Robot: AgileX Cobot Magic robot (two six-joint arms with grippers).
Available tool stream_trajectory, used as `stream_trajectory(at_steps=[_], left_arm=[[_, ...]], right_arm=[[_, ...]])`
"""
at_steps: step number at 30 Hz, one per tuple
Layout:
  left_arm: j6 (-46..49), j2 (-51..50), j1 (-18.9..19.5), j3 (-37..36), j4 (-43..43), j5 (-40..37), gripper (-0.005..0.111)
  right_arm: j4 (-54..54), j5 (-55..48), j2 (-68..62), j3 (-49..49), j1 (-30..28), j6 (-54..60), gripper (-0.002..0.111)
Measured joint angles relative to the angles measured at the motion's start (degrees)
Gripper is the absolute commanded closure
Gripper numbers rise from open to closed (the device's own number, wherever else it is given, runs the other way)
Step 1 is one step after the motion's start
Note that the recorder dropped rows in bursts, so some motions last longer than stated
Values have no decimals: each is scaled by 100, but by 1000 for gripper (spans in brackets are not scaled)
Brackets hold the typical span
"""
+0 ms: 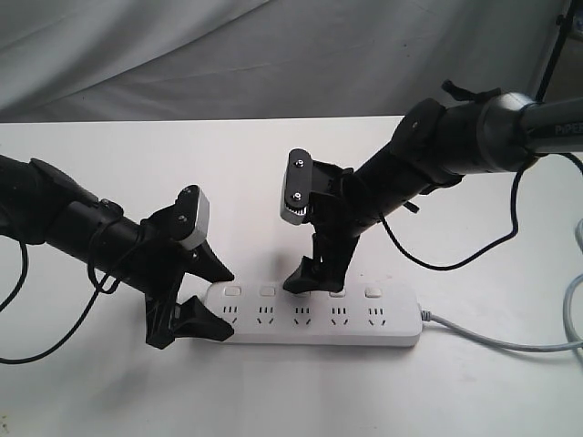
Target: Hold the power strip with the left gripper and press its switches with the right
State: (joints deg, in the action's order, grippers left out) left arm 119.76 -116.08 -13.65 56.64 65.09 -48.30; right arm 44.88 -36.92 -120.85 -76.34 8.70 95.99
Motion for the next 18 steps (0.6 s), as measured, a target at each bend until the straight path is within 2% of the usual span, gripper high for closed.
stream_trajectory(at_steps=[18], left_arm=[[0,0,0,0,0,0,63]], right_arm=[[-366,69,0,10,0,-332,4]])
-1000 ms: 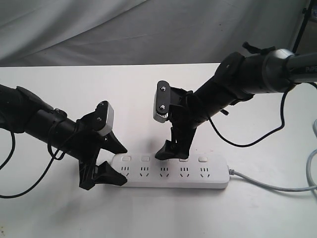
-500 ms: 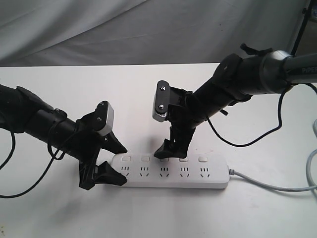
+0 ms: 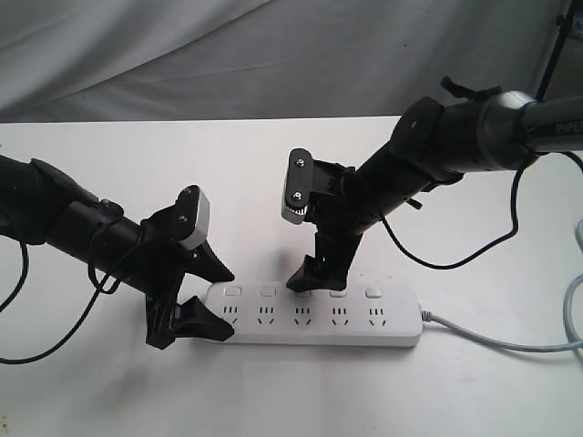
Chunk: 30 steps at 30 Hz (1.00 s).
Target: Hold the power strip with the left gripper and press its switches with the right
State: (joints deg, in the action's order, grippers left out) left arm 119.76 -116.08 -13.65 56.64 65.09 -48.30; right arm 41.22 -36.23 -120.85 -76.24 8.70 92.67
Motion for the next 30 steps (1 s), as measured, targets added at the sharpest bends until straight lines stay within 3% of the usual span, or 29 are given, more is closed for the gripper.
stream_trajectory(at_steps=[10,30], left_arm=[[0,0,0,0,0,12,63],[0,0,0,0,0,12,63]], right_arm=[[-413,-50,47,0,0,-377,4],[496,25,595,95,-5,336,4]])
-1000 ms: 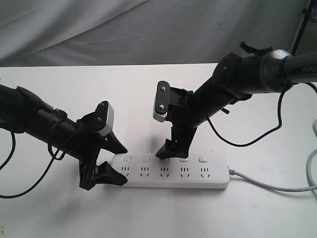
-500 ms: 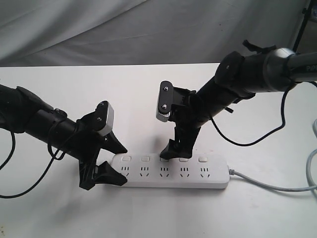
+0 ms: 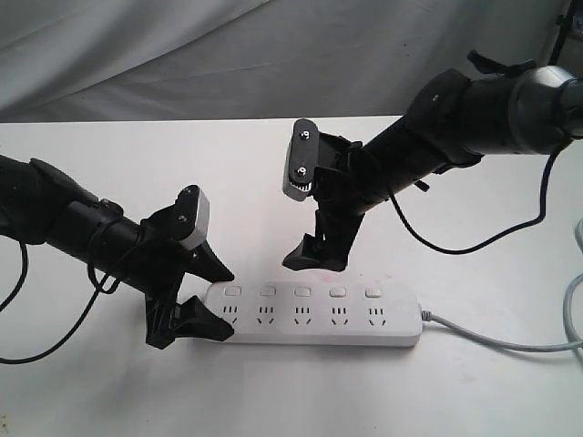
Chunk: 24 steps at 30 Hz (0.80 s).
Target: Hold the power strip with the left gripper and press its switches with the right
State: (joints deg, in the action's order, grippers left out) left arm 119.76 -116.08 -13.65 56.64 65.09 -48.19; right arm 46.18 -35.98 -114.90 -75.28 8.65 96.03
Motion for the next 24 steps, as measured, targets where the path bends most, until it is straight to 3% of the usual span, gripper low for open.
stream_trajectory(at_steps=[6,14,24], left_arm=[[0,0,0,0,0,0,63],[0,0,0,0,0,0,63],[0,0,0,0,0,0,63]], right_arm=[[38,-273,13,11,-185,0,4],[321,-1136,13,11,-965,361,4],[506,-1483,35,161,-1096,755,4]])
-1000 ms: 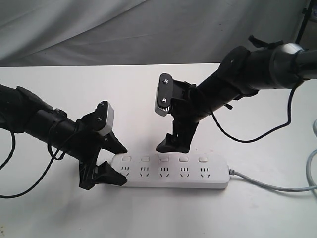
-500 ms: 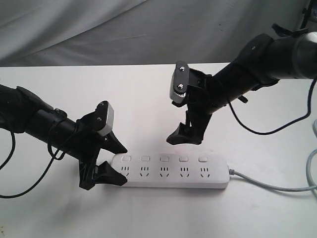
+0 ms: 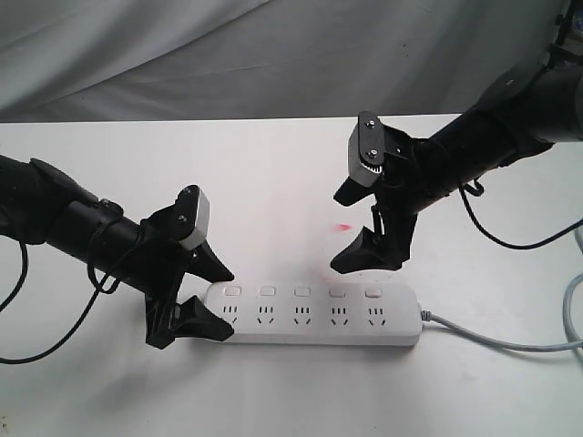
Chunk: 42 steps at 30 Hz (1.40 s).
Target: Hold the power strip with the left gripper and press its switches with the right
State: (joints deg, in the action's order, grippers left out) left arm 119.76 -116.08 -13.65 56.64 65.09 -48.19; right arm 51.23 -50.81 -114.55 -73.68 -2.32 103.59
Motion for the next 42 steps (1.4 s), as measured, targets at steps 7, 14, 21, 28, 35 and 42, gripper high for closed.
stream_trajectory(at_steps=[7,14,21,28,35,42], left_arm=[[0,0,0,0,0,0,63],[0,0,0,0,0,0,63],[0,0,0,0,0,0,63],[11,0,0,0,0,0,63],[11,0,0,0,0,0,63],[11,0,0,0,0,0,63]], right_arm=[[334,425,97,324,0,511,4],[496,585,119,424,0,626,4],[831,883,119,656,0,1002,4],[890,880,119,669,35,1061,4],[961,991,40,678,177,1061,4],[961,1089,-140,678,177,1083,4]])
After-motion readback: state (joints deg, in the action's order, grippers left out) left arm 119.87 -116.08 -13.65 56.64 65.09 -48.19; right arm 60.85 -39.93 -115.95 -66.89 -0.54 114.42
